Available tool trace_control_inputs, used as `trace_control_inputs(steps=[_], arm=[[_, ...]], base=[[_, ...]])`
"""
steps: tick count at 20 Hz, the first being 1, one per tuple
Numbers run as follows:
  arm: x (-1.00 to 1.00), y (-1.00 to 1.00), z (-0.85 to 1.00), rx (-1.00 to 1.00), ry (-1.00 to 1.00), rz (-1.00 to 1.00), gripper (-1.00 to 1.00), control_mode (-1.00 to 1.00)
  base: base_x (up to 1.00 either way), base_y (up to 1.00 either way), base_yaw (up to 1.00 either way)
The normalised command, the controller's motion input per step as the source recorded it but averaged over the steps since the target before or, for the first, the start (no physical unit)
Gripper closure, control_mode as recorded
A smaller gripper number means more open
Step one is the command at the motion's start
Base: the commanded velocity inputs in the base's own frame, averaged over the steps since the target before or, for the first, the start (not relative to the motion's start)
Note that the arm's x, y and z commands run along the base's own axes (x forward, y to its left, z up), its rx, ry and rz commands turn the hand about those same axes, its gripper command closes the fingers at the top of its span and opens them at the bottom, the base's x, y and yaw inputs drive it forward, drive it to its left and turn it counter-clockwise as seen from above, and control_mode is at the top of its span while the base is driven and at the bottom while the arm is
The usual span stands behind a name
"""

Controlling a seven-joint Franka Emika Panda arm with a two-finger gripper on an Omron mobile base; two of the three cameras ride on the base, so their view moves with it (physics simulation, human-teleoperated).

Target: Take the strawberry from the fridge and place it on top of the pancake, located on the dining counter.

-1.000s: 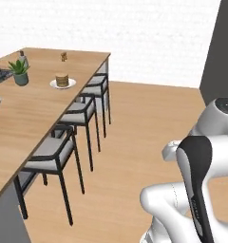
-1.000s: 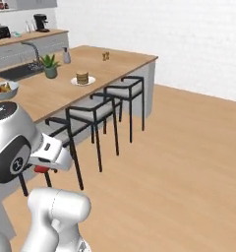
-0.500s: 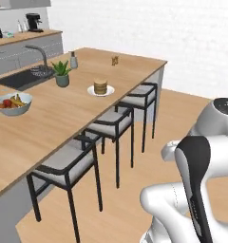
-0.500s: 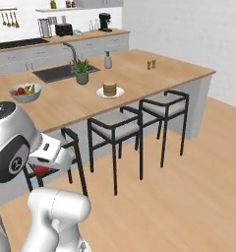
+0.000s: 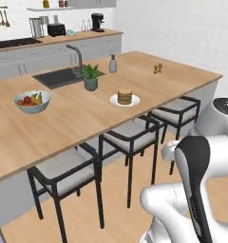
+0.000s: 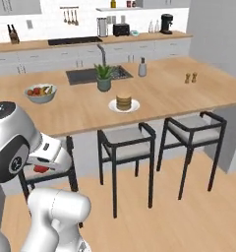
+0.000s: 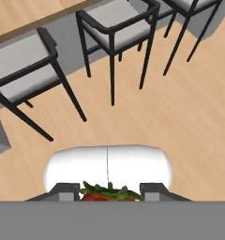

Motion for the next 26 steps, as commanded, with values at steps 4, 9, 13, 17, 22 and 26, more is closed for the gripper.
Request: trace_control_inputs(steps=[4, 9, 13, 17, 22, 26], arm=[[0.00, 0.00, 0.00, 0.00, 0.00, 0.00, 1.00, 1.00], [0.00, 0.00, 0.00, 0.00, 0.00, 0.00, 1.00, 1.00], [0.00, 0.00, 0.00, 0.00, 0.00, 0.00, 1.00, 1.00], [0.00, 0.00, 0.00, 0.00, 0.00, 0.00, 1.00, 1.00], [0.00, 0.00, 0.00, 0.00, 0.00, 0.00, 1.00, 1.00], [0.00, 0.00, 0.00, 0.00, 0.00, 0.00, 1.00, 1.00]], base=[[0.56, -0.97, 0.60], [0.29, -1.00, 0.57], [0.21, -1.00, 0.52], [0.33, -1.00, 0.43], [0.49, -0.59, 0.19], [0.34, 0.14, -0.21]])
